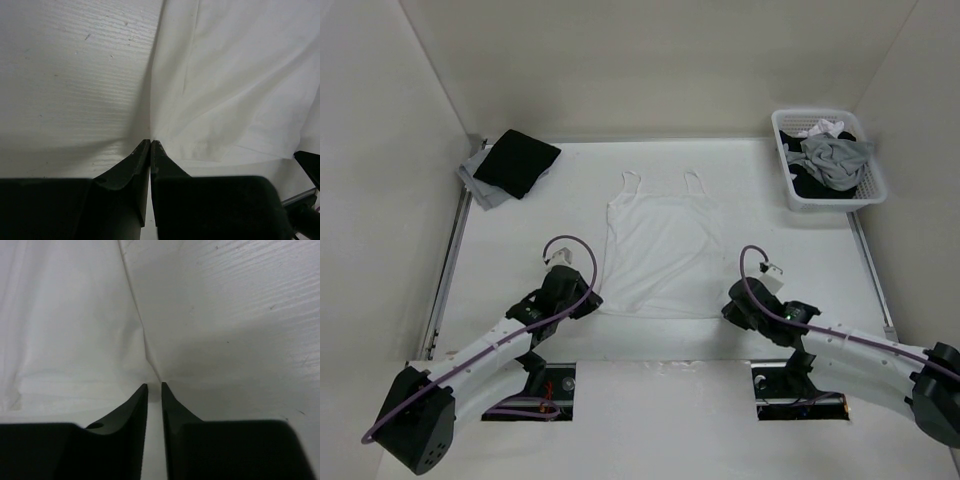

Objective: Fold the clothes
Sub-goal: Flatten the tank top out

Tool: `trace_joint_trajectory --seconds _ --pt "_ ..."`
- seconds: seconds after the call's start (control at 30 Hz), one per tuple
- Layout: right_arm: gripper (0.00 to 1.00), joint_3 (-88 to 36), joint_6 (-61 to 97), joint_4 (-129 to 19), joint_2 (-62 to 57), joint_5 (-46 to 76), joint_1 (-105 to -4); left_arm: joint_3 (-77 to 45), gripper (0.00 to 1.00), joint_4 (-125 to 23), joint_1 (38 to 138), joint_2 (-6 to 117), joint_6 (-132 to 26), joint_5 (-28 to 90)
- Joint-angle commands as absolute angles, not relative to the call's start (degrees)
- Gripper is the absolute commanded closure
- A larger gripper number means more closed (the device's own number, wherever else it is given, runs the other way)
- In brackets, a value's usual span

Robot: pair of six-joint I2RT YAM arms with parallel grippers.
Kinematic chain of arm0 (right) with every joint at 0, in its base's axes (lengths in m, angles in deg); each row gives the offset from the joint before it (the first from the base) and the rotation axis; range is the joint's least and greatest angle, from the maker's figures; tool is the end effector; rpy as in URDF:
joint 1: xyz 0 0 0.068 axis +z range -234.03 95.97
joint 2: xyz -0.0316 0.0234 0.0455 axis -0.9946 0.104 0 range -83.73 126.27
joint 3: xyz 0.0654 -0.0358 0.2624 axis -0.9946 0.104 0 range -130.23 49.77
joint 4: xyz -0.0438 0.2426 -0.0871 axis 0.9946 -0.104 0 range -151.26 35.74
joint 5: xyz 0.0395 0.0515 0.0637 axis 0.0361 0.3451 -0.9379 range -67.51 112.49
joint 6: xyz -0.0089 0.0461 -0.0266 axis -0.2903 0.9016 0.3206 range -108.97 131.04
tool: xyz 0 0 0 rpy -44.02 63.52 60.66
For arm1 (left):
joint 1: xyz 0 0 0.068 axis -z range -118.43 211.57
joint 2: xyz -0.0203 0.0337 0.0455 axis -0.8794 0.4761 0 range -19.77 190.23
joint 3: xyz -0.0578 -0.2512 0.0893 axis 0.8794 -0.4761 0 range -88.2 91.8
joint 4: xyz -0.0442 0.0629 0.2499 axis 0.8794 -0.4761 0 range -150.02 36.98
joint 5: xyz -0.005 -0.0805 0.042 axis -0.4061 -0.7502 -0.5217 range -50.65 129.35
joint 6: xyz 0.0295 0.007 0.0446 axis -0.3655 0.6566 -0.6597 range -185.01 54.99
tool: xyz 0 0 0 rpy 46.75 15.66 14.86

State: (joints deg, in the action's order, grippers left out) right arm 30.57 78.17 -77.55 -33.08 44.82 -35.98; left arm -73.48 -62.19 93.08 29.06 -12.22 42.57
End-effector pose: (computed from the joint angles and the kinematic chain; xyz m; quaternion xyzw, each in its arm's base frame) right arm 0.1135 0.1060 0.1537 0.2128 0.9123 0.1520 0.3151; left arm 0.1395 -0.0832 0.1494 -0.1804 0.8999 -0.2468 0.3111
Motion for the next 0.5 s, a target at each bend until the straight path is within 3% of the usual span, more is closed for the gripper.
trace_joint_trajectory --seconds 0.0,0.27,0.47 --pt "0.83 31.66 78.62 -72.11 -32.76 41.92 -37.49 -74.14 0.97 -59.52 92.64 27.86 -13.16 41.37" --pt "1.0 33.25 75.47 -65.77 -40.48 37.26 -40.48 -71.33 0.98 -61.19 92.55 24.27 -12.37 41.37" --pt "1.0 21.77 69.76 -76.29 -53.04 41.2 -39.87 -62.22 0.99 -64.79 92.2 16.19 -11.66 41.54"
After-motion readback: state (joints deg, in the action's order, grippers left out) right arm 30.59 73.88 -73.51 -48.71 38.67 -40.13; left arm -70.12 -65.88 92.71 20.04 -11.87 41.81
